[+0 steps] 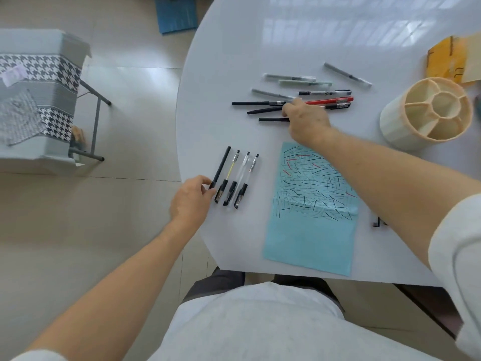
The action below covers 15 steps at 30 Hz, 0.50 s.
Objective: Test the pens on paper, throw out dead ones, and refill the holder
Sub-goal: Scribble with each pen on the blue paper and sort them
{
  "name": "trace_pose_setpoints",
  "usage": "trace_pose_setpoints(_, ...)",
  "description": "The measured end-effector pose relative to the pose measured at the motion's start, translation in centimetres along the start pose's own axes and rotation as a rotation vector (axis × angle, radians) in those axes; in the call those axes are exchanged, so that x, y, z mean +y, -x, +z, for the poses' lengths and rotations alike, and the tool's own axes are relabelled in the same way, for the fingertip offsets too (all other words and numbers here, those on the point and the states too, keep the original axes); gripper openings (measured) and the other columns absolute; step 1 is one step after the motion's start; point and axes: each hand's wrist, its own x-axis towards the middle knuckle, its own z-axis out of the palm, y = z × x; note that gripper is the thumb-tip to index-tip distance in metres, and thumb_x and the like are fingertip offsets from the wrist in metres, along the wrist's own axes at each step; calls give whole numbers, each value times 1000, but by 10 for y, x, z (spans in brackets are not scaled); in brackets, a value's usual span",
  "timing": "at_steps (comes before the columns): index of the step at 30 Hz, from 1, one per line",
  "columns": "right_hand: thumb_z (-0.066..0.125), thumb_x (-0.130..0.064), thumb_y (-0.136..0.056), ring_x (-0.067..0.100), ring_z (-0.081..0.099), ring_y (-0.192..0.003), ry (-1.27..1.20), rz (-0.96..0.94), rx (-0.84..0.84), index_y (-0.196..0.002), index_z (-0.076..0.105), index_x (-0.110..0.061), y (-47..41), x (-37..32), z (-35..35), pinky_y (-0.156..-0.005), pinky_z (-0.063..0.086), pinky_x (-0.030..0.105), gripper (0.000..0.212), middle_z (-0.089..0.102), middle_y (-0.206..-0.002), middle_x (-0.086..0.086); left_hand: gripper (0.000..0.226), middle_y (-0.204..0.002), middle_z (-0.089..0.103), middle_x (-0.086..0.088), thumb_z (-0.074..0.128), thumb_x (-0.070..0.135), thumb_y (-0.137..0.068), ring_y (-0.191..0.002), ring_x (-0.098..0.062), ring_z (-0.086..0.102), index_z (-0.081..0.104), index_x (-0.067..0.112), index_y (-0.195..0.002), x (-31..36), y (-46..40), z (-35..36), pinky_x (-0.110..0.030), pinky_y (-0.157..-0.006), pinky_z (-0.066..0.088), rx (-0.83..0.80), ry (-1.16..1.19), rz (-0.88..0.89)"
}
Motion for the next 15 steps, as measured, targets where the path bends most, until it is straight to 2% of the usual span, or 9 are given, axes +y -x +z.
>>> trace_pose_setpoints(2,53,-4,-90,38,66,-98,-63,22,0,-124,60,-14,3,1,-3,-82,54,43,35,58,-129,10,21,-90,57,12,62,37,-94,-81,-9,53,62,29,-114,3,2,-2,-27,-69,39,-3,-5,37)
trace_pose_setpoints(4,58,-9,-87,33,62,-98,-274,89,75,-115,65,-12,16,3,-8,-87,52,41,30,62,-117,10,24,-96,56,9,61,36,-95,-83,-10,52,62,27,-118,8,5,-4,-27,-71,40,34,8,101)
trace_pose_setpoints(6,62,-12,-83,25,63,-85,-577,207,161,-97,70,-14,43,0,-14,-82,53,35,16,65,-96,3,22,-96,56,9,61,33,-95,-80,-9,51,63,27,-116,21,9,-6,-28,-70,42,98,67,159)
trace_pose_setpoints(8,65,-15,-81,17,69,-66,-913,360,161,-83,69,-20,81,-8,-16,-69,58,30,7,69,-72,-7,20,-94,57,11,61,32,-94,-75,-5,51,64,29,-114,40,13,-6,-29,-72,46,105,158,222)
trace_pose_setpoints(10,68,-13,-82,19,69,-57,-1203,451,104,-79,69,-18,121,-18,-13,-64,61,33,6,71,-62,-1,22,-93,58,13,62,32,-94,-72,-5,54,65,30,-116,65,19,-1,-27,-74,47,6,235,316)
trace_pose_setpoints(12,70,-10,-87,23,68,-58,-1409,476,52,-80,71,-15,159,-27,-7,-65,63,37,8,72,-66,4,28,-97,60,14,62,31,-94,-71,-6,56,63,31,-122,91,27,6,-25,-75,48,-181,269,421)
trace_pose_setpoints(15,66,-12,-95,21,67,-58,-1589,510,39,-83,72,-14,206,-33,3,-62,60,31,13,73,-72,6,25,-95,67,11,60,28,-96,-72,-9,60,65,32,-120,121,37,17,-29,-77,51,-483,227,500)
